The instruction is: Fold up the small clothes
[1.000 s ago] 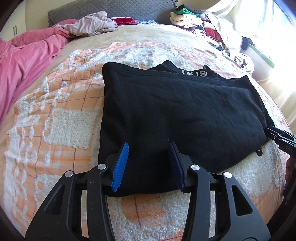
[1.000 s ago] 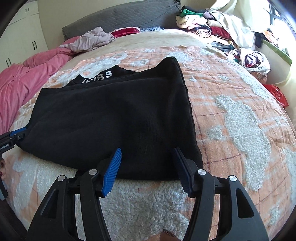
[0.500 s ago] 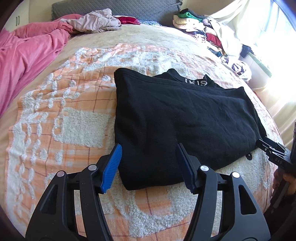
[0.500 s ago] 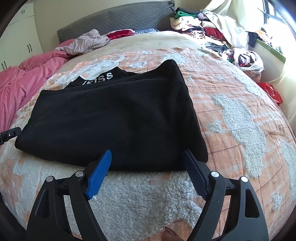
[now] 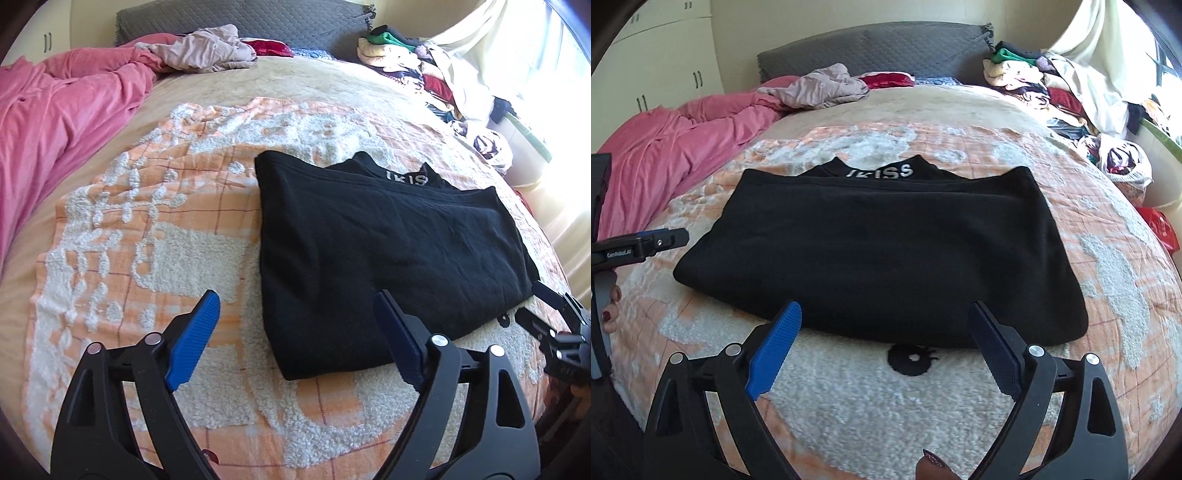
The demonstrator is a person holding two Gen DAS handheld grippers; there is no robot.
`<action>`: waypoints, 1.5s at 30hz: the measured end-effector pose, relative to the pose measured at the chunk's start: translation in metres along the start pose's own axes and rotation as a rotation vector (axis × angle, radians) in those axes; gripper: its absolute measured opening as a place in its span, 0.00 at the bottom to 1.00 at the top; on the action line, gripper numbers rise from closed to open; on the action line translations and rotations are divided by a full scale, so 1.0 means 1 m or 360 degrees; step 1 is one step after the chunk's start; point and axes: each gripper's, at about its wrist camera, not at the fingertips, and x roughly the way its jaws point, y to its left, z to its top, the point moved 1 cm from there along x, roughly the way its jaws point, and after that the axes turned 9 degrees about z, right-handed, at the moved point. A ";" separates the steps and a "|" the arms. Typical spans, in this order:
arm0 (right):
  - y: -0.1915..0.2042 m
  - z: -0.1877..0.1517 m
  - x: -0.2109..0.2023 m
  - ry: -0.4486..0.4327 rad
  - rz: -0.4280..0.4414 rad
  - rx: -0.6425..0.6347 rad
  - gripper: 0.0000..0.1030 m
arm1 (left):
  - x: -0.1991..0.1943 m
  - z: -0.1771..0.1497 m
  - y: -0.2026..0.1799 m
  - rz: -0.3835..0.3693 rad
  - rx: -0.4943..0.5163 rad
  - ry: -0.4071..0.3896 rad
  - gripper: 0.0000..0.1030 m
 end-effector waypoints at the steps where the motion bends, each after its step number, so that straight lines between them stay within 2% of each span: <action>1: 0.008 0.001 0.002 0.0004 0.0019 -0.0032 0.88 | 0.000 0.001 0.001 0.0010 -0.0005 -0.0002 0.77; 4: 0.030 0.002 0.008 0.0017 0.0044 -0.0113 0.88 | -0.001 0.003 0.007 0.0071 -0.0011 -0.0021 0.83; 12: 0.078 0.004 0.025 0.0041 0.0097 -0.0314 0.89 | 0.002 0.006 0.023 0.0100 -0.0076 -0.0007 0.84; 22: 0.121 0.001 0.057 0.0098 0.0126 -0.0542 0.89 | 0.008 0.010 0.038 0.0145 -0.0156 0.0008 0.84; 31: 0.145 -0.003 0.095 0.0158 -0.0010 -0.0762 0.89 | 0.020 0.015 0.050 0.0159 -0.0217 0.0046 0.84; 34: 0.152 -0.001 0.106 0.0155 -0.0076 -0.0839 0.93 | 0.025 0.017 0.052 0.0166 -0.0226 0.0063 0.84; 39: 0.158 0.010 0.124 0.0140 -0.0142 -0.0895 0.93 | 0.035 0.019 0.052 0.0170 -0.0237 0.0093 0.84; 44: 0.156 0.017 0.124 0.0055 -0.0168 -0.0905 0.91 | 0.039 0.020 0.048 0.0147 -0.0241 0.0112 0.84; 45: 0.154 0.018 0.121 0.0030 -0.0147 -0.0905 0.83 | 0.040 0.021 0.048 0.0146 -0.0244 0.0114 0.84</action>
